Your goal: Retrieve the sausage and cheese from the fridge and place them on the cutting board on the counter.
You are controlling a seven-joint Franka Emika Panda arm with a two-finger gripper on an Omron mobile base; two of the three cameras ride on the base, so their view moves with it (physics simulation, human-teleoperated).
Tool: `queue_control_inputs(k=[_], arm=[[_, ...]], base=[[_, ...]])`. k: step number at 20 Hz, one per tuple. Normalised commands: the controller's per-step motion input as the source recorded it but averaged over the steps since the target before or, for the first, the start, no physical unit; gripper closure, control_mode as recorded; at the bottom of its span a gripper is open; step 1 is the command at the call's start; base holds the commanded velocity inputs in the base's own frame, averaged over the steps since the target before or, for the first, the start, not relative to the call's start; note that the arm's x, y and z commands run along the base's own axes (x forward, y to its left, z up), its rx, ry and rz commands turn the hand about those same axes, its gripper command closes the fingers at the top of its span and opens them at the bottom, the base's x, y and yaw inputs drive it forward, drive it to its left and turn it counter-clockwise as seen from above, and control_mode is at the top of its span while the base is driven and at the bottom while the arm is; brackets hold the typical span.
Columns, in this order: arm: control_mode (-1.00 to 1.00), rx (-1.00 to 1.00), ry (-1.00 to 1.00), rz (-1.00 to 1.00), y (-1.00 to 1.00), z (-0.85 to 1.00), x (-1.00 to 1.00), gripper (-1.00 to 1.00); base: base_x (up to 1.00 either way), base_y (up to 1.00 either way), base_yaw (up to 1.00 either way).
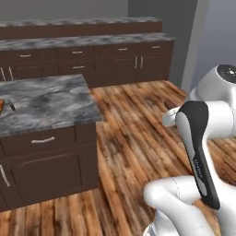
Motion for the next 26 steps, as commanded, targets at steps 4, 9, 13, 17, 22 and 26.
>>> queue_control_inputs(k=[4, 9, 13, 17, 22, 26], arm=[[1.0, 0.0, 0.0, 0.0, 0.0, 0.0, 0.0, 1.0], [1.0, 0.0, 0.0, 0.0, 0.0, 0.0, 0.0, 1.0], [1.0, 0.0, 0.0, 0.0, 0.0, 0.0, 0.0, 1.0], [1.0, 0.0, 0.0, 0.0, 0.0, 0.0, 0.0, 1.0], [1.0, 0.0, 0.0, 0.0, 0.0, 0.0, 0.0, 1.0], [1.0, 0.0, 0.0, 0.0, 0.0, 0.0, 0.0, 1.0]], base=[[0.05, 1.0, 0.01], [0.02, 1.0, 0.0], [0.17, 1.0, 0.0], [0.38, 1.0, 0.0], [0.59, 1.0, 0.01], [0.64, 1.0, 0.04]])
